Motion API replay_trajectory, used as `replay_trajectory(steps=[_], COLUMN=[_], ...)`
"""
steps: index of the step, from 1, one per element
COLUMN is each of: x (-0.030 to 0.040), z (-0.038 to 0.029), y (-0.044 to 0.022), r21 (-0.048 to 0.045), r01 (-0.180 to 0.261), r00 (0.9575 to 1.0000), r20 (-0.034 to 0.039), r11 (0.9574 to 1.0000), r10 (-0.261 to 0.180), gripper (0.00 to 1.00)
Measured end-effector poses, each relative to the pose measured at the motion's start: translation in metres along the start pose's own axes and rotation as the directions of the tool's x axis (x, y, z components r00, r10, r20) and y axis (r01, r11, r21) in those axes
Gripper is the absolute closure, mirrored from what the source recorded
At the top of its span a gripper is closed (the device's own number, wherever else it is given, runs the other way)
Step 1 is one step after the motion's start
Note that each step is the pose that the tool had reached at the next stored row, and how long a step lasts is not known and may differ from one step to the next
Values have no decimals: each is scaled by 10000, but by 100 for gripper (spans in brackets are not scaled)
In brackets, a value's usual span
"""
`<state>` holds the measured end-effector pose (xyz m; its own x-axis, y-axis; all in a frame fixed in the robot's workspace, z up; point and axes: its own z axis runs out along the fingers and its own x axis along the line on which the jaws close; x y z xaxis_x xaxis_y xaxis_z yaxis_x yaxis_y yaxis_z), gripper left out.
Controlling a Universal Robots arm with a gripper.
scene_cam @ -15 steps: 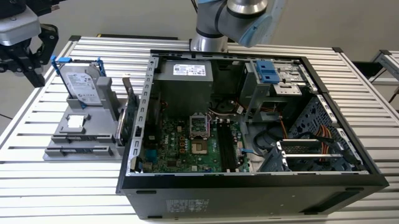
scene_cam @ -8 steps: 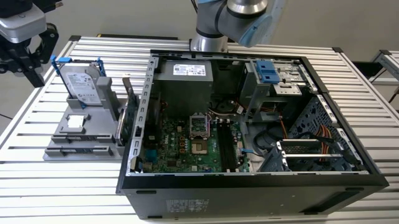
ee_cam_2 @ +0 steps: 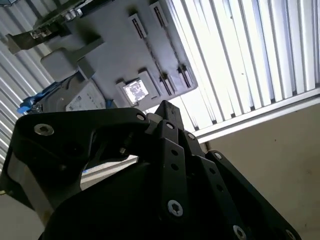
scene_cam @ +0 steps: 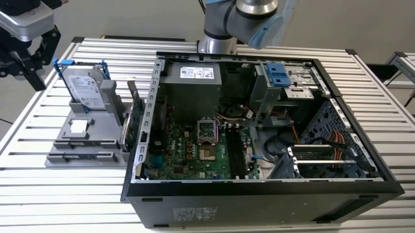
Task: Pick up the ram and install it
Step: 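Pick up the ram and move it above insertion slot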
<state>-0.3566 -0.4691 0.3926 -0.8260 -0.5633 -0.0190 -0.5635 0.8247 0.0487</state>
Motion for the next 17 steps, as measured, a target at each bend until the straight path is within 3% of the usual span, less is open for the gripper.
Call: replay_trajectory(steps=[13,17], x=[0,0], z=[0,-1], y=[0,-1], r21=[-20,-16], r01=[1159,1547], r00=[9933,9879], r20=[-48,-50], r11=[9933,9880], r10=[-1159,-1547], gripper=[100,100])
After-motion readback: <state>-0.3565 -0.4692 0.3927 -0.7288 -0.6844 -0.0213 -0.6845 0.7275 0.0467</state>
